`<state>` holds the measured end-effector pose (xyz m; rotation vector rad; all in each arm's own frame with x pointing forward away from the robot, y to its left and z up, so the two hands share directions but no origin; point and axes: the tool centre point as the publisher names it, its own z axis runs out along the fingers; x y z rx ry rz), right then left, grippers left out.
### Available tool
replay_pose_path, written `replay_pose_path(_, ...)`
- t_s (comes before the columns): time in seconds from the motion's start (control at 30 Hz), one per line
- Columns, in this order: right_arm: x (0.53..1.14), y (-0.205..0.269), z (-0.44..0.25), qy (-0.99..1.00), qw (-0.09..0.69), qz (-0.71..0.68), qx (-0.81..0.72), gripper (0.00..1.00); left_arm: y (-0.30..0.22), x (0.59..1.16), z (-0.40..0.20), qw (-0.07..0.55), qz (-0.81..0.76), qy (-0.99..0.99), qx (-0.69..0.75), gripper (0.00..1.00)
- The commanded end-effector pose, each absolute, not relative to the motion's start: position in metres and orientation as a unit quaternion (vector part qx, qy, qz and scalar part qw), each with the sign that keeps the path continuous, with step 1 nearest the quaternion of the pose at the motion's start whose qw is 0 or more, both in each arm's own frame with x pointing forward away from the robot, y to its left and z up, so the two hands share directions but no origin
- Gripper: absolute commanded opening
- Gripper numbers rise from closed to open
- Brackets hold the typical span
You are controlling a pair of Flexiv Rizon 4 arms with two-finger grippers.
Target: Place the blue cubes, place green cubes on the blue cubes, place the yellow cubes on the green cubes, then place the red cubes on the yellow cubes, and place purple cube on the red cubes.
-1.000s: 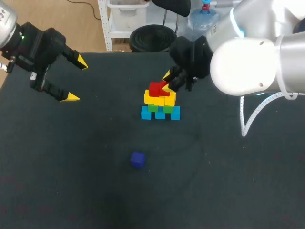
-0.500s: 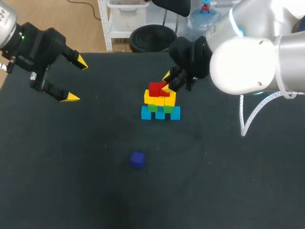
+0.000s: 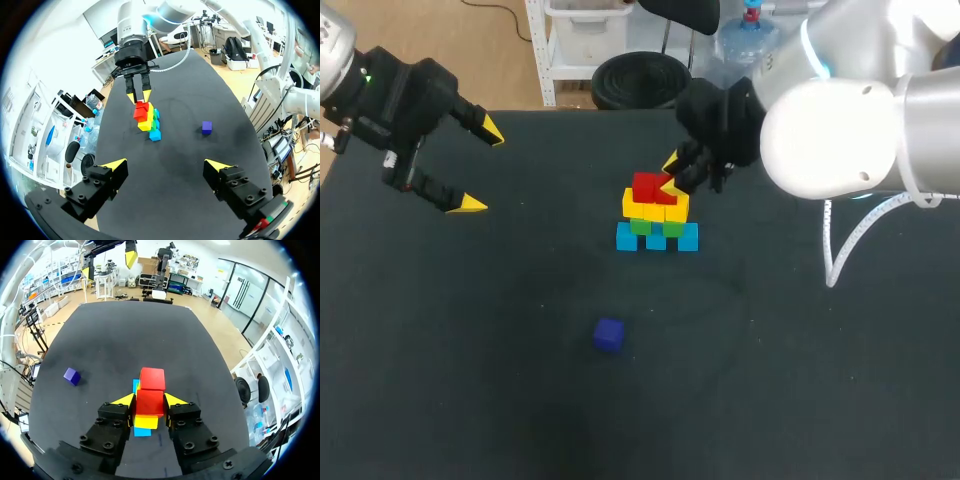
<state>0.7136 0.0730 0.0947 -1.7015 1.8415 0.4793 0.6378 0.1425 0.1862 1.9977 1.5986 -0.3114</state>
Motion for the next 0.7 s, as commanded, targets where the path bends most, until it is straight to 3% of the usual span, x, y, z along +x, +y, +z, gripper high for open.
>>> replay_pose_path(0.03, 0.7152, 0.0739, 0.0942, 0.690, 0.291, 0.181, -0.638, 0.00, 0.1437, 0.6374, 0.1857, 0.280, -0.116, 0.594, 0.745, 1.00)
replay_pose_path(0.6, 0.7154, 0.0738, 0.0931, 0.691, 0.291, 0.183, -0.636, 0.00, 0.1437, 0.6374, 0.1857, 0.280, -0.116, 0.594, 0.745, 1.00)
replay_pose_path(0.7, 0.7152, 0.0744, 0.0929, 0.691, 0.290, 0.183, -0.636, 0.15, 0.1437, 0.6374, 0.1857, 0.280, -0.116, 0.594, 0.745, 1.00)
